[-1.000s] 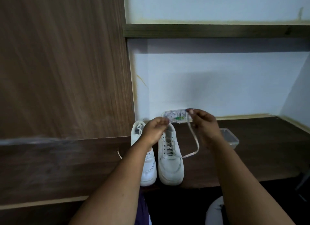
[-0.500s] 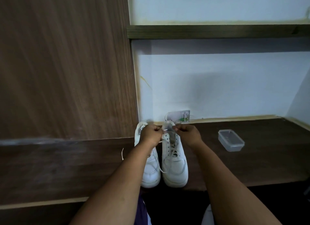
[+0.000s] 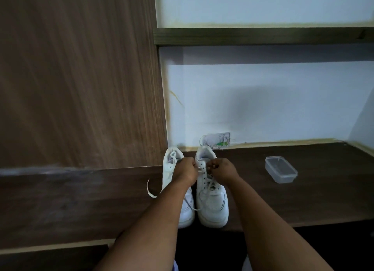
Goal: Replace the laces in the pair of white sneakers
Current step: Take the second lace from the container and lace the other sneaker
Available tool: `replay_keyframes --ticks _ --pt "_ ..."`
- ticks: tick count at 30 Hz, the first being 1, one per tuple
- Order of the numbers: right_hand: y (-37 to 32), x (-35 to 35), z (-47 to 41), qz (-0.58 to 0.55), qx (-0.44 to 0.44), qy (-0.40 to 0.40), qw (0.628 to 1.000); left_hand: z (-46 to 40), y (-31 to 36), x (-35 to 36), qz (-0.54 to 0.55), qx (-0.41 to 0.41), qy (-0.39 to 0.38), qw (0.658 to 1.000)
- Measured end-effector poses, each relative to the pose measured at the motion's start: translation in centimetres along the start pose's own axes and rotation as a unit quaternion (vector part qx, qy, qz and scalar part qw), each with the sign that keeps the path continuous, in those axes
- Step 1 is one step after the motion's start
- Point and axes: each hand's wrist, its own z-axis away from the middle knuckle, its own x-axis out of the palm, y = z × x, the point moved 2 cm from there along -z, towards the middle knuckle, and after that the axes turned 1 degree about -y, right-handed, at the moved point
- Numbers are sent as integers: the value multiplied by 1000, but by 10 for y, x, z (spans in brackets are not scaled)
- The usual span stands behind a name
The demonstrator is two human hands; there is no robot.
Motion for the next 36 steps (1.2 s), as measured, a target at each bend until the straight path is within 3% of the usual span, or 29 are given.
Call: replay_keyframes --ticks 11,17,21,23,24,26,28,31,33,35,36 --pt "5 5 -4 27 -40 -14 999 -1 2 9 -15 60 10 998" --pt "2 1 -3 66 -31 -8 997 -7 -8 2 54 -11 -28 998" --pt "9 -13 -2 -33 25 30 999 -7 -19 3 128 -25 -63 989" --pt "21 -28 -5 -118 80 101 985 -6 -21 7 150 -23 -74 986" --pt "29 -38 -7 -172 121 157 965 -7 -21 9 156 -20 -76 985" --pt "47 -60 -5 -350 190 248 883 -6 -21 10 156 -18 -83 984" --pt "61 -83 5 -454 216 303 810 -4 -22 9 152 -22 -97 983" --pt "76 -117 22 -534 176 386 732 -4 -21 8 128 -24 -112 985" --pt "87 -130 30 -616 143 470 616 -4 -21 7 116 -22 -114 987" --pt "94 -134 34 -634 133 544 534 -4 -22 8 105 -21 -115 988" --pt "100 -135 34 -626 125 575 511 -4 -23 9 95 -17 -118 988"
